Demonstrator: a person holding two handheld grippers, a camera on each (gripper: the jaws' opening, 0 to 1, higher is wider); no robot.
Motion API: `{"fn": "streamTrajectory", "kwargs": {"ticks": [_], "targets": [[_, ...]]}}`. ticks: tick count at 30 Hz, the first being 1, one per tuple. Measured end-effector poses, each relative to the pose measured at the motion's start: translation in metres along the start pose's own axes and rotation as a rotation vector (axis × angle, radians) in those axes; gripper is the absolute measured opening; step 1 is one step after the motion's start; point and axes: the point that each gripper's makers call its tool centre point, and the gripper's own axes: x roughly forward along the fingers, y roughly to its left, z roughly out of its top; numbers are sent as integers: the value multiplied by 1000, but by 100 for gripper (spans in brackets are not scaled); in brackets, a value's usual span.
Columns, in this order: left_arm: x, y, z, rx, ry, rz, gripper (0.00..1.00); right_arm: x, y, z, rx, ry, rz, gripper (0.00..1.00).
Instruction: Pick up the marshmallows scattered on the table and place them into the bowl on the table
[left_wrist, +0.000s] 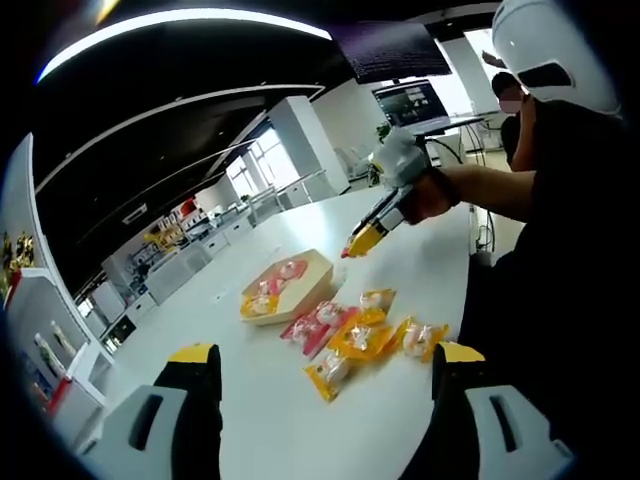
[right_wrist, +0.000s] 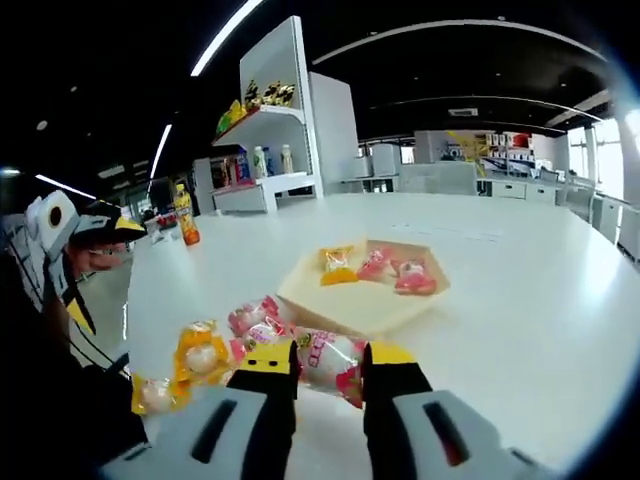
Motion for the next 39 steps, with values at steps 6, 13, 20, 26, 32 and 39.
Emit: {"fn": "streamTrajectory", "kwargs": {"ticks": [6, 13, 20, 26, 32, 39], "targets": [[-2, 1, -1, 4, 3, 6, 86, -24, 7, 17, -15, -42, 9, 22], [-5, 2, 0, 7, -1, 12, 86, -59, 5, 29, 6, -86, 17, 23], [-5, 0, 2, 9, -2, 12, 86, -90, 5, 53, -79, -135, -15, 23], [-3, -2, 4, 14, -3, 10, 86, -92, 7, 60, -102, -154, -17, 23], [-5, 0, 5, 17, 0, 15, 86, -92, 9, 56, -151, -142, -35, 23], [-4, -1, 4, 16, 1, 11, 86, -91, 10, 58, -150, -147, -27, 23]]}}
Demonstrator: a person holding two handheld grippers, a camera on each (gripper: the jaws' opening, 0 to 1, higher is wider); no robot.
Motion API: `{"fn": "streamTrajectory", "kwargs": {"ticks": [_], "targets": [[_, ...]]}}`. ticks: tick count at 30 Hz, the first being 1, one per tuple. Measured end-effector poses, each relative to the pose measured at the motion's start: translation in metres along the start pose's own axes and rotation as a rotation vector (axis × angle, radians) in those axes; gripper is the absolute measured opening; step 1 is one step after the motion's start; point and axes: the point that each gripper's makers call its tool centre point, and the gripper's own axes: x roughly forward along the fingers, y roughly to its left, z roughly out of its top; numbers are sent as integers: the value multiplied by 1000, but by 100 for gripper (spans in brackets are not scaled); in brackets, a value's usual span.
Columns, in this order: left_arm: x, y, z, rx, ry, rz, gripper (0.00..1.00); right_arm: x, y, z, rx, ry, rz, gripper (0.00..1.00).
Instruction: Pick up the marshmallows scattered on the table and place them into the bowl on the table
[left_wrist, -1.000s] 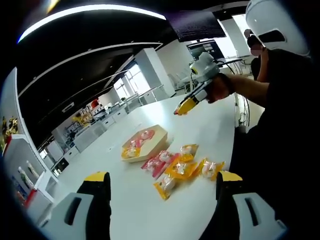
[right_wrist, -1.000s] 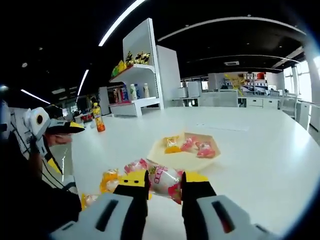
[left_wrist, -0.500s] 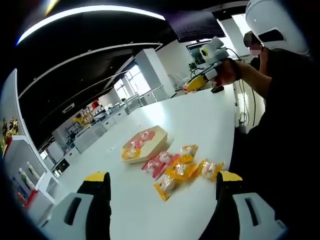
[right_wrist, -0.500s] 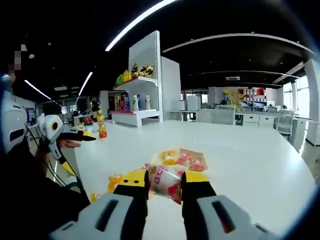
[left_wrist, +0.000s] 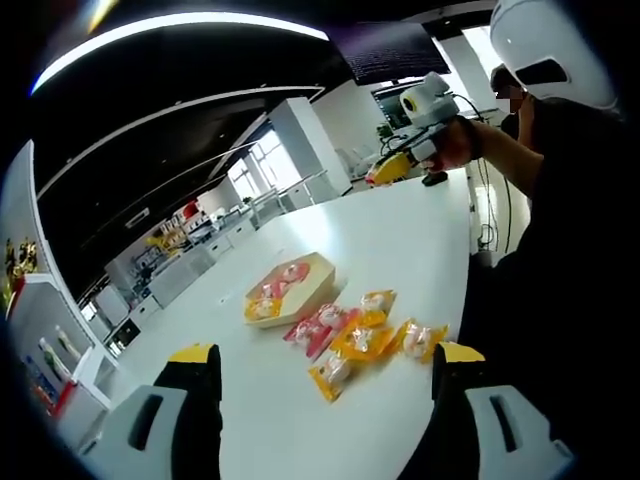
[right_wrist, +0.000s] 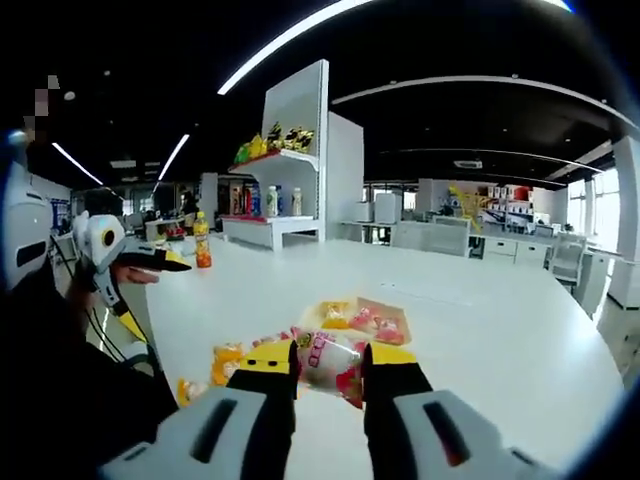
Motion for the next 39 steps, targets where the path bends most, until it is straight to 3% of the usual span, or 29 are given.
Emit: {"fn": "streamTrajectory", "kwargs": {"ticks": [28, 39], "targets": [[-1, 0, -2, 5, 4, -3, 86, 4, -2, 0, 65, -9, 7, 23], [-1, -1, -1, 10, 4, -2, 86, 15, -11, 6, 87, -23, 2, 23]]}}
